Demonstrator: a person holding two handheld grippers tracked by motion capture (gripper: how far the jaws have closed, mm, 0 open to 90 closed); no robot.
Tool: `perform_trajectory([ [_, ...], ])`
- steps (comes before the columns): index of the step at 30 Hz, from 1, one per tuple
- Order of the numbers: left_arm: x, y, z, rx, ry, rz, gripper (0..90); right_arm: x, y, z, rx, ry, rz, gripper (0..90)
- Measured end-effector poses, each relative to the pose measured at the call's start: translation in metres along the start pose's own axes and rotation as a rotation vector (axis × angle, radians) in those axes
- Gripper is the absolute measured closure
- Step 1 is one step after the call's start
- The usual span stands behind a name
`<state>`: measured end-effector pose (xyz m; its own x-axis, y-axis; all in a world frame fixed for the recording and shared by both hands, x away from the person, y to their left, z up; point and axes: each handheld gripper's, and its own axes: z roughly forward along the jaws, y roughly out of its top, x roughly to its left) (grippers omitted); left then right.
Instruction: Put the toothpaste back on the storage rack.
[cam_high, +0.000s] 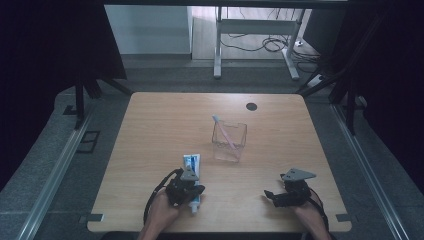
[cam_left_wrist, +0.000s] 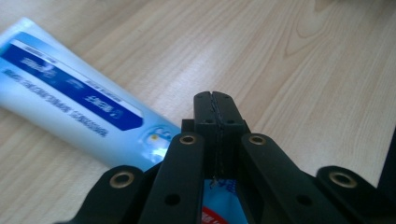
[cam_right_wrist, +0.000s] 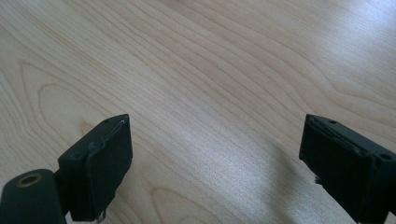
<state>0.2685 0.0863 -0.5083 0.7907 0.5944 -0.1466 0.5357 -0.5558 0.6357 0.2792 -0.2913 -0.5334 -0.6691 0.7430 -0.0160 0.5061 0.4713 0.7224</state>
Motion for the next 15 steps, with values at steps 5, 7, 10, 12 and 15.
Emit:
perform_trajectory([
  [5,0.003,-0.002,-0.003,0.009,0.003,-0.001,89.5,0.0,0.0,-0.001,-0.001,-0.002,0.003,10.0],
  [7,0.005,-0.003,-0.005,0.007,0.004,-0.009,89.5,0.0,0.0,-0.001,0.0,0.0,0.003,10.1],
  [10,0.007,-0.005,-0.007,0.01,0.007,-0.013,89.5,0.0,0.0,-0.001,0.001,-0.002,0.002,10.2],
  [12,0.009,-0.006,-0.009,0.014,0.01,-0.012,89.6,0.0,0.0,-0.001,0.0,-0.001,0.003,10.2],
  [15,0.012,-0.008,-0.012,0.019,0.012,-0.018,89.6,0.0,0.0,-0.001,0.001,-0.002,0.0,10.4],
])
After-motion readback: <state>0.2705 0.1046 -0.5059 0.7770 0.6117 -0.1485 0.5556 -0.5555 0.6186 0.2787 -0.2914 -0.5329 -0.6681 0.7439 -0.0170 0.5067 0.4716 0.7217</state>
